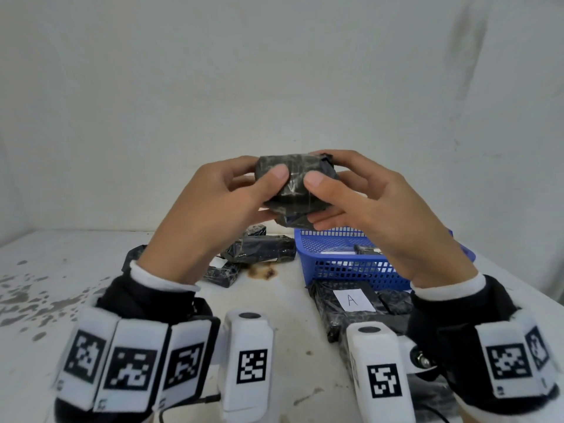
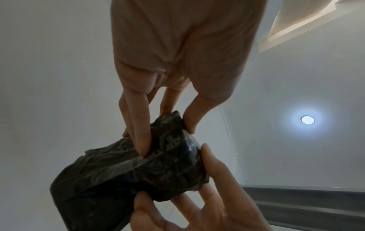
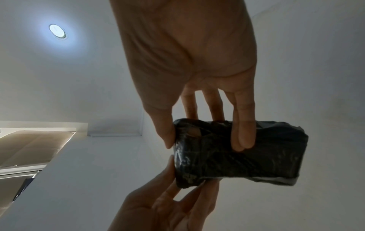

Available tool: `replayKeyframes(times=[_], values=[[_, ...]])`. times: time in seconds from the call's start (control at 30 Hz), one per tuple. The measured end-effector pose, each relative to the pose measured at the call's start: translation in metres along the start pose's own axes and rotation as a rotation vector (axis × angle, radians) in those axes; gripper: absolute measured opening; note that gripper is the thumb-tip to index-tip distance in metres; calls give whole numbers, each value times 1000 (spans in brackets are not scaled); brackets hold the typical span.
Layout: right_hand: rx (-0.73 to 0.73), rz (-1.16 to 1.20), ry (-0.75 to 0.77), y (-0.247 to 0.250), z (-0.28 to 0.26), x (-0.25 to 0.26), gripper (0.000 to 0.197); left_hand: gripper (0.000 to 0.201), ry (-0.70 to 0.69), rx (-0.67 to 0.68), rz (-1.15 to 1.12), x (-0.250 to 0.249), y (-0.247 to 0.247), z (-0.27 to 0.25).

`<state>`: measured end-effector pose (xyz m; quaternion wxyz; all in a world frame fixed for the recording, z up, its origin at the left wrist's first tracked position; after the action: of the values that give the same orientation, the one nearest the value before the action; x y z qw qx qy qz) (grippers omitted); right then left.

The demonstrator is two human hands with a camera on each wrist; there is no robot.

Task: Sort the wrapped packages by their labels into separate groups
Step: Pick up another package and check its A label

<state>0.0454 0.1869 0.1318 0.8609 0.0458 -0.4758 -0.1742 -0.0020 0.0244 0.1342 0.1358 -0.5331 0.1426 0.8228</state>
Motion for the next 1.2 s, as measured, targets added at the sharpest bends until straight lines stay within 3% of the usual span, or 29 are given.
replayKeyframes(times=[0.13, 0.23, 0.37, 0.47, 0.57, 0.67, 0.77, 1.2], values=[[-24, -8, 19, 0, 0, -1, 47, 24, -25, -2, -26, -2, -2, 0], [-18, -8, 59, 3, -1, 1, 35, 44, 7, 0, -33, -4, -2, -1], [18, 14, 79, 1, 0, 3, 27, 33, 64, 30, -71, -2, -3, -3], [17, 98, 69, 0, 2, 2, 21, 67, 27, 15, -72, 0, 0, -1], [19, 123, 92, 2, 0, 3, 42, 82, 31, -42, 9, 5, 3, 3], [10, 105, 85, 3, -2, 5, 69, 62, 36, -67, 28, 8, 1, 4], [-8, 85, 23, 5, -2, 2, 83, 56, 15, -66, 32, 7, 1, 4], [-24, 44, 5, -3, -1, 1, 73, 31, -38, -50, 135, 3, 1, 1]])
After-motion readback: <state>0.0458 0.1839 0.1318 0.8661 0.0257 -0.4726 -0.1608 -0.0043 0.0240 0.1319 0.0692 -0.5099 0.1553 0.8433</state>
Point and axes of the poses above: each hand's wrist, its own z-axis towards the middle knuckle, its own y-axis out of the back of the hand, x = y × z, the point moved 4 cm from there along z, towards the middle knuckle, and after that the axes turned 2 degrees about y, right-handed, at the moved point
